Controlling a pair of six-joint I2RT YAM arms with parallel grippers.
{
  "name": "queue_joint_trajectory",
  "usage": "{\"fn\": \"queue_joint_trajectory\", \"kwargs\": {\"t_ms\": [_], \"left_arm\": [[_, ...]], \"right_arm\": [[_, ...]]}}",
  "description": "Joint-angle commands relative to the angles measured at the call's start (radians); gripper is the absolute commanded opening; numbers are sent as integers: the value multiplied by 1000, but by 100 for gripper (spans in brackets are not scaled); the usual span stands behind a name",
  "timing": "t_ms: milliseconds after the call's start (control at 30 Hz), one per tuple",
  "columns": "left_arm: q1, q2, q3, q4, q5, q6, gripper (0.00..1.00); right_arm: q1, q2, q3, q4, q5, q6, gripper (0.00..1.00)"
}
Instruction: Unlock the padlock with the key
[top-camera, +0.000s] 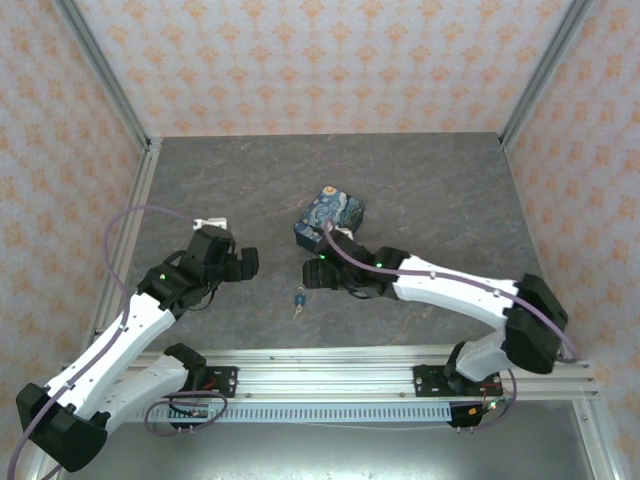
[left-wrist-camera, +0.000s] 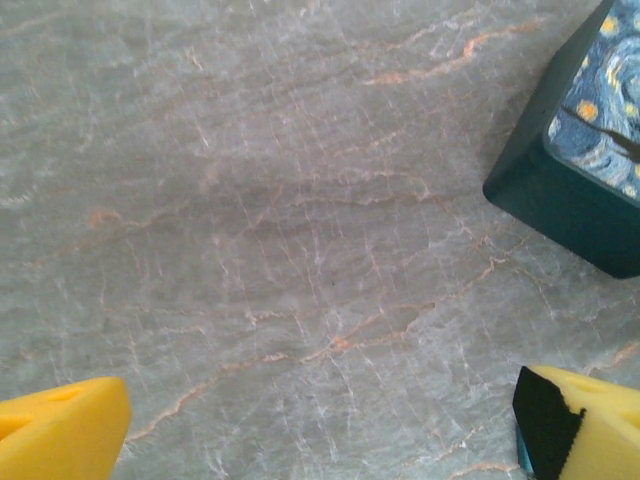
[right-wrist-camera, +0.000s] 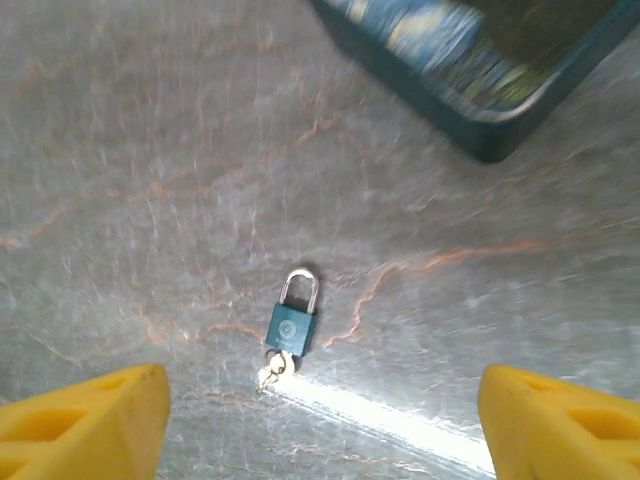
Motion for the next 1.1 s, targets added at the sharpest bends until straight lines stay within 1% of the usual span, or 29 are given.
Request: {"fn": "queue_joint_trajectory", "kwargs": {"t_ms": [0, 100, 167, 267, 333, 400, 467, 533, 600, 667, 733, 800, 867, 900, 933, 1000, 1067], "left_arm": [[23, 20, 57, -32, -80, 67, 100], [51, 30, 75, -11, -144, 95, 100], [82, 28, 71, 20, -167, 113, 100], [140, 19, 36, 115, -187, 153, 100], [182, 18, -4, 200, -183, 185, 100], [237, 25, -57, 294, -193, 190, 100], [279, 37, -114, 389, -222, 191, 100], [317, 56, -170, 473, -244, 204, 100], [329, 84, -230, 582, -244, 291, 100], [345, 121, -278, 671, -266, 297, 100], [355, 160, -324, 787, -259, 290, 100], [361, 199, -383, 927, -242, 303, 100], [367, 249, -429, 1057, -231, 318, 100], [370, 270, -440, 1102, -225, 328, 100], [373, 288, -426, 1095, -219, 329, 100], [375, 315, -437, 1176, -185, 360, 100], [378, 339, -466, 1296, -148, 389, 100]], "right_arm": [[-30, -112, -4, -103, 181, -79, 86], [-70, -233, -51, -98, 272, -116, 94], [-107, -313, -95, -87, 339, -137, 99], [-162, -419, -165, -59, 481, -193, 100], [-210, -471, -221, 3, 560, -263, 100], [-298, -502, -295, 97, 602, -309, 100], [-400, -503, -338, 152, 597, -317, 100], [-485, -494, -378, 215, 584, -367, 100], [-541, -482, -434, 339, 588, -463, 100], [-594, -468, -508, 501, 595, -552, 100], [-663, -441, -552, 601, 571, -557, 100], [-729, -408, -584, 672, 534, -530, 100], [-774, -368, -638, 801, 508, -528, 100], [-785, -349, -664, 867, 504, -529, 100], [-800, -326, -692, 941, 493, -528, 100], [-823, -275, -727, 1042, 462, -526, 100], [-837, -212, -757, 1145, 442, -521, 100]]}}
